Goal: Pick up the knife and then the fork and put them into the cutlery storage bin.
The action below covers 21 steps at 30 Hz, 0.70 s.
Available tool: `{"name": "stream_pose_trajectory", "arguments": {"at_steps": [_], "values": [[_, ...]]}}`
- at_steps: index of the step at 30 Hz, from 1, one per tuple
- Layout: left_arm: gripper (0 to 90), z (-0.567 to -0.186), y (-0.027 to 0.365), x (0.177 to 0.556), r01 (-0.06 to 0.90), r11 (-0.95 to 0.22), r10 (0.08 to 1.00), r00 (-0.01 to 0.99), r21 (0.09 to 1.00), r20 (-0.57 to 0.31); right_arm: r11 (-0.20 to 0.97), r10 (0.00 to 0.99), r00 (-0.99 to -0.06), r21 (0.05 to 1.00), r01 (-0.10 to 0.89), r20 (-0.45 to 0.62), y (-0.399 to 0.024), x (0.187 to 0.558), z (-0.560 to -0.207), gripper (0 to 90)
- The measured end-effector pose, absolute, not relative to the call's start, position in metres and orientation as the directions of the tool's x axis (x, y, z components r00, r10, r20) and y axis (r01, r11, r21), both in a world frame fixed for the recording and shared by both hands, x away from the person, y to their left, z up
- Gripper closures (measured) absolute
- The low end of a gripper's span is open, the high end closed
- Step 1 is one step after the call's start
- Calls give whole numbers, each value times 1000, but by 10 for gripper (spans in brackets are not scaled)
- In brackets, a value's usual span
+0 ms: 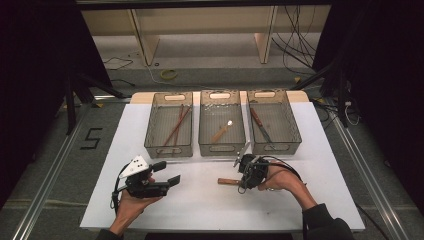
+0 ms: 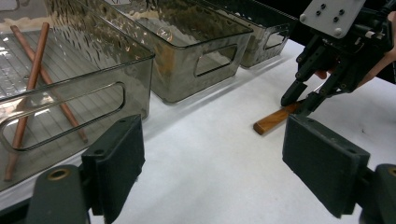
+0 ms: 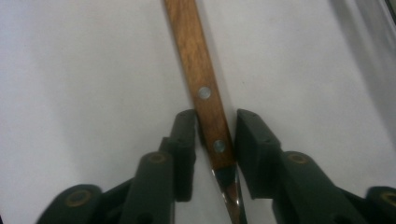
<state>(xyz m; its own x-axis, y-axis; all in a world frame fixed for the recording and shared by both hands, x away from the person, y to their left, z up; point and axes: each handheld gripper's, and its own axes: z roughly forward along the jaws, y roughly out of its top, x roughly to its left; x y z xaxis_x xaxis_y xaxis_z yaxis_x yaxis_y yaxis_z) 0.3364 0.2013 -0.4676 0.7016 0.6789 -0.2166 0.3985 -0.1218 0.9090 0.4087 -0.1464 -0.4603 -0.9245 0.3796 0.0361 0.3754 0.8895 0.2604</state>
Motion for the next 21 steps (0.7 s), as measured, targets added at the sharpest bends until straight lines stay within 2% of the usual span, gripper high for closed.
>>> {"name": "stream_pose_trajectory", "arguments": {"at_steps": [5, 13, 21], "values": [[202, -468, 201, 337, 398, -122, 678, 702, 909, -216, 907, 352, -936, 246, 341, 0, -146, 407, -460, 771], [202, -468, 201, 337, 398, -126, 678, 703, 909, -214, 902, 366, -931, 246, 354, -1, -146, 406, -459, 776], [203, -468, 200, 337, 399, -122, 679, 701, 909, -216, 864, 409, -912, 312, 394, 19, -154, 405, -447, 778]]}}
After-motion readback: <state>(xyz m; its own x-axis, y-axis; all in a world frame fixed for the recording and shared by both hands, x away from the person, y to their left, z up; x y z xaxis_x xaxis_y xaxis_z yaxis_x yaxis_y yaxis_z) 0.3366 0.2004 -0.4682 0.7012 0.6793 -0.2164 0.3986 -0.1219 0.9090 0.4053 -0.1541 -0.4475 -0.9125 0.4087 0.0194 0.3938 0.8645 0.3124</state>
